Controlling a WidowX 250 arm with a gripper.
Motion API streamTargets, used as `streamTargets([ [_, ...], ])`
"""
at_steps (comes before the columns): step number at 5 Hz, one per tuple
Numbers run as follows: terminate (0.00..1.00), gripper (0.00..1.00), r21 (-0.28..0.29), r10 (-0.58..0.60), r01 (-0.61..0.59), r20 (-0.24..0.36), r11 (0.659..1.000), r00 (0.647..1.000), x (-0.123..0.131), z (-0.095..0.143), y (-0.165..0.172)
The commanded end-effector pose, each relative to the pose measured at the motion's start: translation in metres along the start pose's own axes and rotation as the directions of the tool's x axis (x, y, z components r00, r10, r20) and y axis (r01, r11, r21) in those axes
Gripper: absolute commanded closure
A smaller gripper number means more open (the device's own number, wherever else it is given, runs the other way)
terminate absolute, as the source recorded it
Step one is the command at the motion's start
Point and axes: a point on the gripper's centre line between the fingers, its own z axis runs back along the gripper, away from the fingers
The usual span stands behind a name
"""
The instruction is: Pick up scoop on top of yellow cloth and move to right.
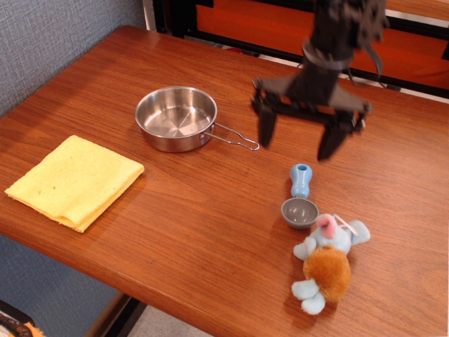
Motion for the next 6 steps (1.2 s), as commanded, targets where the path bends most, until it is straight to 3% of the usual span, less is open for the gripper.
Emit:
streamTargets([
  [1,0.00,0.00,0.065,-0.106,0.107,-0.016,0.992,0.994,0.007,0.036,0.081],
  [3,0.00,0.00,0.073,0.042,-0.041,-0.011,0.996,0.999,0.028,0.026,0.126],
  [4,0.00,0.00,0.030,0.044,-0.044,-0.015,0.999,0.999,0.034,0.028,0.133],
  [6,0.00,0.00,0.014,0.060,-0.060,-0.012,0.998,0.998,0.038,0.036,0.137],
])
